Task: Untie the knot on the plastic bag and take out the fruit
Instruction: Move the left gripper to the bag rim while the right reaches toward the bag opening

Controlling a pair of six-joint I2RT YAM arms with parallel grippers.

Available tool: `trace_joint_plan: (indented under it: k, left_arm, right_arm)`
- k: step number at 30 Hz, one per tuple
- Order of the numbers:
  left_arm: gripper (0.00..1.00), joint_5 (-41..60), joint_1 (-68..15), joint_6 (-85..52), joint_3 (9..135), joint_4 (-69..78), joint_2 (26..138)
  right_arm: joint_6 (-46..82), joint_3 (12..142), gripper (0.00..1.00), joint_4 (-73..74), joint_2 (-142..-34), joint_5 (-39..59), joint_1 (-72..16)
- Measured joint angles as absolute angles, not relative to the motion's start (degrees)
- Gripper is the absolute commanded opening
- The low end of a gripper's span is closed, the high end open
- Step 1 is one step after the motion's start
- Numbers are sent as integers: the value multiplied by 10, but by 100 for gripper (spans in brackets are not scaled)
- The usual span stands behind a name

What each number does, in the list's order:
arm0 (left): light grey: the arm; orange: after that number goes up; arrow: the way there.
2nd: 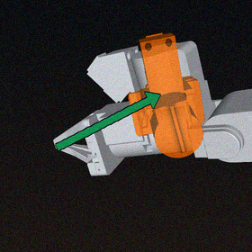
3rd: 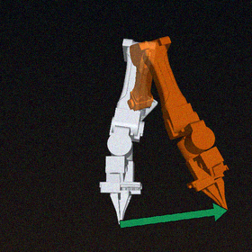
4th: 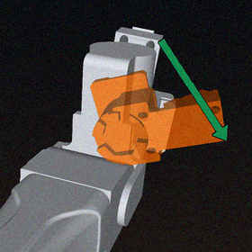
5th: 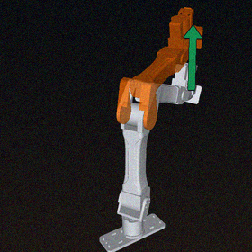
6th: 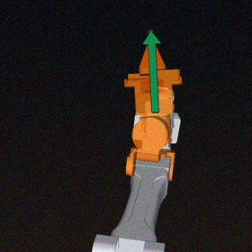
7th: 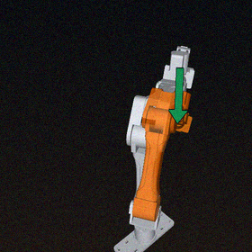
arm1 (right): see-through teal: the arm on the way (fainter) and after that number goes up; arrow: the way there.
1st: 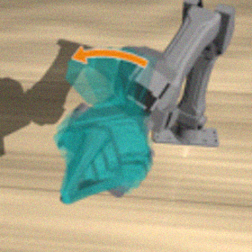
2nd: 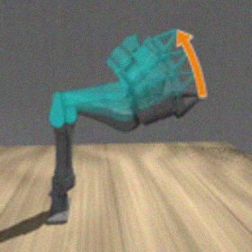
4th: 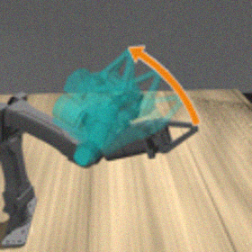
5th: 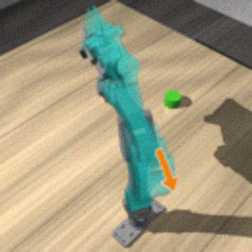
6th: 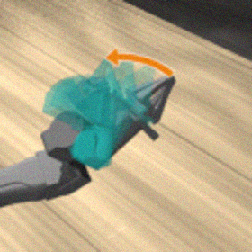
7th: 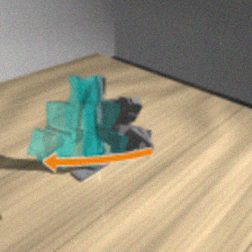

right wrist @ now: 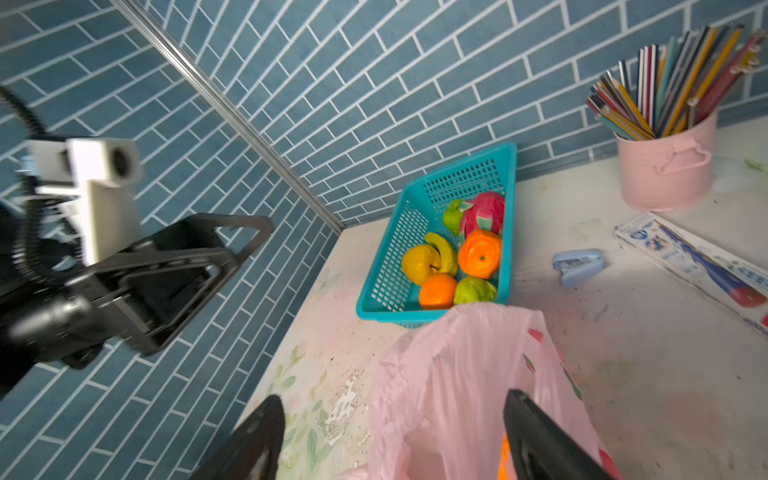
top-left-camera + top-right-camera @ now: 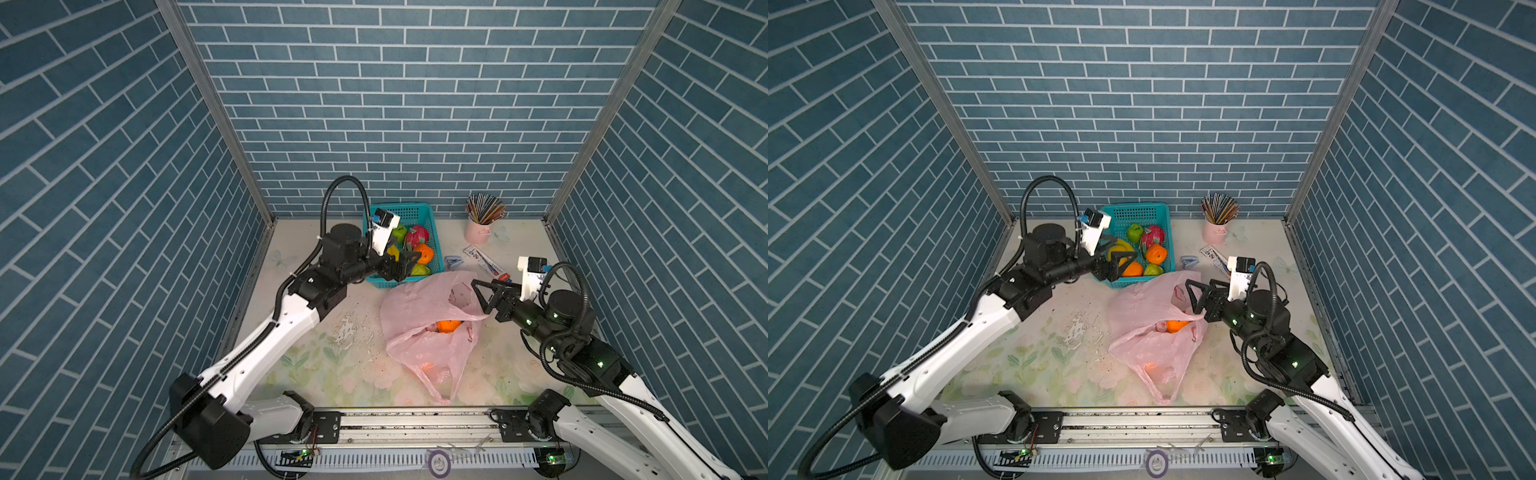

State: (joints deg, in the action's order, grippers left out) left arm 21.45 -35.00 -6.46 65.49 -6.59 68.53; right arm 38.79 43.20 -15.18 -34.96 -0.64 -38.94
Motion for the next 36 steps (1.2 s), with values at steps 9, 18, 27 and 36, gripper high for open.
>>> trace_joint_plan:
  k: [9,18,27,36]
  left_arm:
    - [87,160,-497,-5,537,-86,622]
    - [87,77,-541,-5,471,-99,641]
    - [60,8,-544,-22,399,-5,689]
    - [16,-49,-506,-64,424,39,753]
  right_arm:
    - [421,361,73,-219,-304,-28,-389]
    - [426,304,69,-203,-333,30,-389]
    - [435,298,76,-95,-392,113,-404]
    - [450,304,82,-94,-291,70,-405]
